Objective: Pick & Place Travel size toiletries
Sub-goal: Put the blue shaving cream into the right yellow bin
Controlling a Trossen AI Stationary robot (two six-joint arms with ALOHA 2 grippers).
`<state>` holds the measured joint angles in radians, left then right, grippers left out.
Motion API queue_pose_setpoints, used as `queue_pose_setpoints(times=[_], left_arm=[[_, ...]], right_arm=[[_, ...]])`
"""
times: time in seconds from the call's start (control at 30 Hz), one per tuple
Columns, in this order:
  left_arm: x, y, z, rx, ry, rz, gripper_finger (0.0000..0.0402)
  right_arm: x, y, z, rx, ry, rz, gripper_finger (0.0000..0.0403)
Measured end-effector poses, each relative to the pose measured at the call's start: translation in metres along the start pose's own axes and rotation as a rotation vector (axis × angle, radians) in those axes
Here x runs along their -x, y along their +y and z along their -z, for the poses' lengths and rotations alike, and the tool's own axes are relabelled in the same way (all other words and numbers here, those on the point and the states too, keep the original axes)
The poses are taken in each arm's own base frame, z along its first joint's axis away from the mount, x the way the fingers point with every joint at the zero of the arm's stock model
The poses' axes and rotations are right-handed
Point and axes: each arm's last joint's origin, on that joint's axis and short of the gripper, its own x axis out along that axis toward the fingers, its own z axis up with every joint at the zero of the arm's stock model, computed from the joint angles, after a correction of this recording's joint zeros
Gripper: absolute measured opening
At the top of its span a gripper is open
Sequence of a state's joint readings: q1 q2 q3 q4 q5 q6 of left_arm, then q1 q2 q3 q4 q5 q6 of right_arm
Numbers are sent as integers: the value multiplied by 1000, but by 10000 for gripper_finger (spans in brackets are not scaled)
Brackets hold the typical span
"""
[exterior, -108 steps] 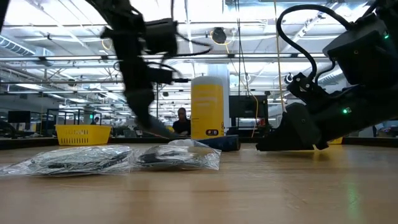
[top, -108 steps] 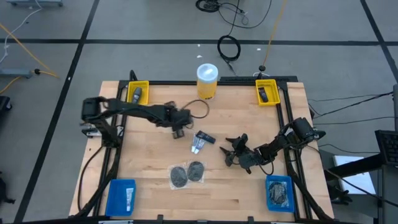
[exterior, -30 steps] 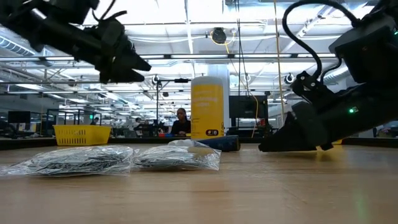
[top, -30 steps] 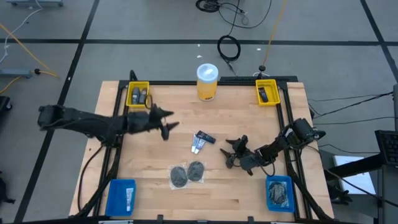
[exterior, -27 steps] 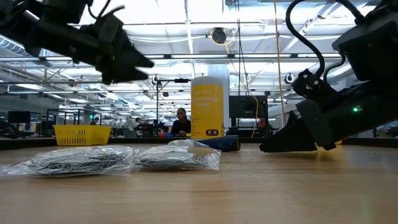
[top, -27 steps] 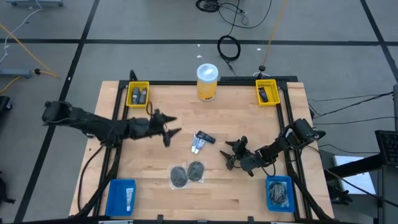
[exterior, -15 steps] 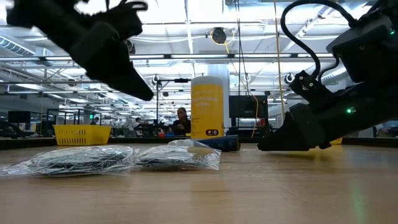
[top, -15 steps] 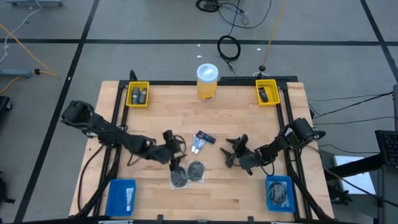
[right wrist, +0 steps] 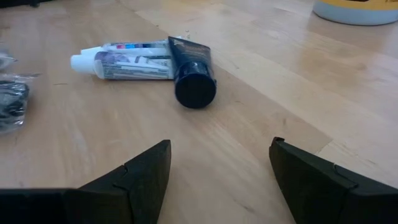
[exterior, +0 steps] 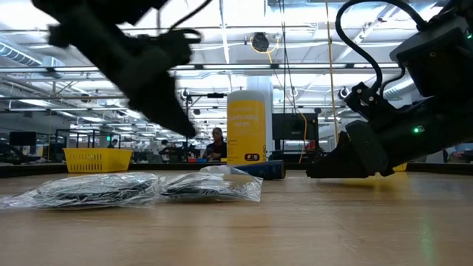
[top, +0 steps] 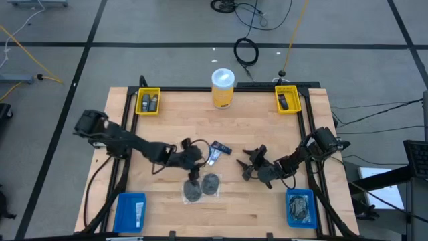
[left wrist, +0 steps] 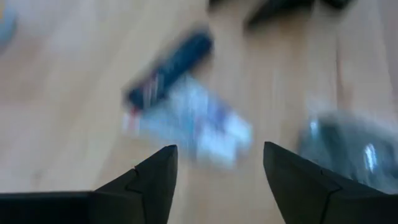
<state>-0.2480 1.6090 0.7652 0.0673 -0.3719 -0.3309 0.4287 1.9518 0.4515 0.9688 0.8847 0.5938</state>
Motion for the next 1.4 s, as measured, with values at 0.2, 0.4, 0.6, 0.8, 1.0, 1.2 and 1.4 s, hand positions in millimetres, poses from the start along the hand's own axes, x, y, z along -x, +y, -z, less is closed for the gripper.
queue_pose_setpoints(times=[0.2, 0.4, 0.6, 0.8, 1.0, 1.2, 1.4], left_arm=[[-50, 27, -14, -73, -170, 127, 215], [-83, 53, -12, -180, -234, 93, 233], [-110, 78, -4, -153, -151, 182, 286], [-114, 83, -5, -193, -148, 317, 292], [-114, 83, -3, -205, -135, 364, 206], [-114, 81, -5, -215, -157, 358, 104], [-113, 70, -5, -232, -167, 348, 76]], right_arm=[[1, 2, -1, -14, -8, -10, 265], [1, 2, -1, -14, -9, -11, 265], [1, 3, -1, -13, -10, -11, 265], [1, 4, -1, -13, 5, -39, 265], [1, 7, -4, -8, 3, -98, 265], [4, 18, -24, 0, -130, -230, 265], [5, 16, -45, -37, -175, -233, 265]])
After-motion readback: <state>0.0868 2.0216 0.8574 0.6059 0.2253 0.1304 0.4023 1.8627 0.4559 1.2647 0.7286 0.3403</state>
